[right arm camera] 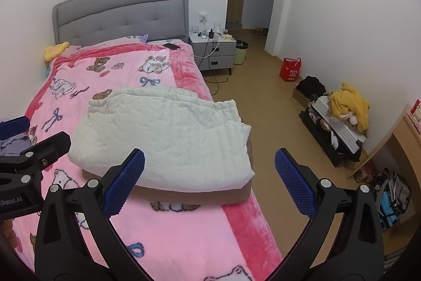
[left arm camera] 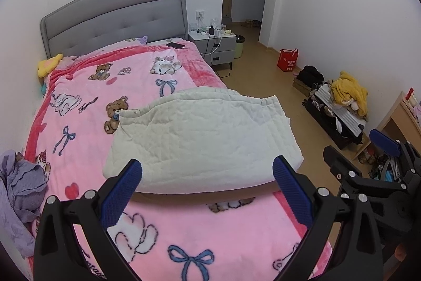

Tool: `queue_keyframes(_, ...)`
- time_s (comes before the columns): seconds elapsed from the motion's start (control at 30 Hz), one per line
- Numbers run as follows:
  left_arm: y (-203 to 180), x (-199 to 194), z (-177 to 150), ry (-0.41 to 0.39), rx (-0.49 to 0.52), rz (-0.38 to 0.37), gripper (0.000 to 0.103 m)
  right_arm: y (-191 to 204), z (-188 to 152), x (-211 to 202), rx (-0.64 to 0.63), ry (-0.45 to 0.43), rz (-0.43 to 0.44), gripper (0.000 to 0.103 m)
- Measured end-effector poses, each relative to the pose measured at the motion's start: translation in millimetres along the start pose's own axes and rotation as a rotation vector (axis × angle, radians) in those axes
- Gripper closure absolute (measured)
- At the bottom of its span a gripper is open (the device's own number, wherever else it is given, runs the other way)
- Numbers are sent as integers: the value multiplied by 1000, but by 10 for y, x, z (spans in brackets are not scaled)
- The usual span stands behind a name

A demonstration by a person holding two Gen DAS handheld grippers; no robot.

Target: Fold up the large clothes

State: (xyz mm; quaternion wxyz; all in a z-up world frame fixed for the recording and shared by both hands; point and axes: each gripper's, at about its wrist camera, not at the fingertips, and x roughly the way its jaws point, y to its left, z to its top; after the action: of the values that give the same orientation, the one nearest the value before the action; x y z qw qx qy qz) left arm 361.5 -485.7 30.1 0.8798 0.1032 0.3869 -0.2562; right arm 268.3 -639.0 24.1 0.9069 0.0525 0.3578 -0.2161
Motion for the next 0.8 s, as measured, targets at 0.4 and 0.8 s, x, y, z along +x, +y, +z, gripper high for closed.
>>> queue_keyframes(0.4, 29, 16, -4, 9, -13, -21, 5, -29, 31, 42, -14, 5, -27, 8)
queue_keyframes(0.8, -3, 33, -33, 11, -7, -18, 5, -53, 20, 31, 0, -4, -31, 8)
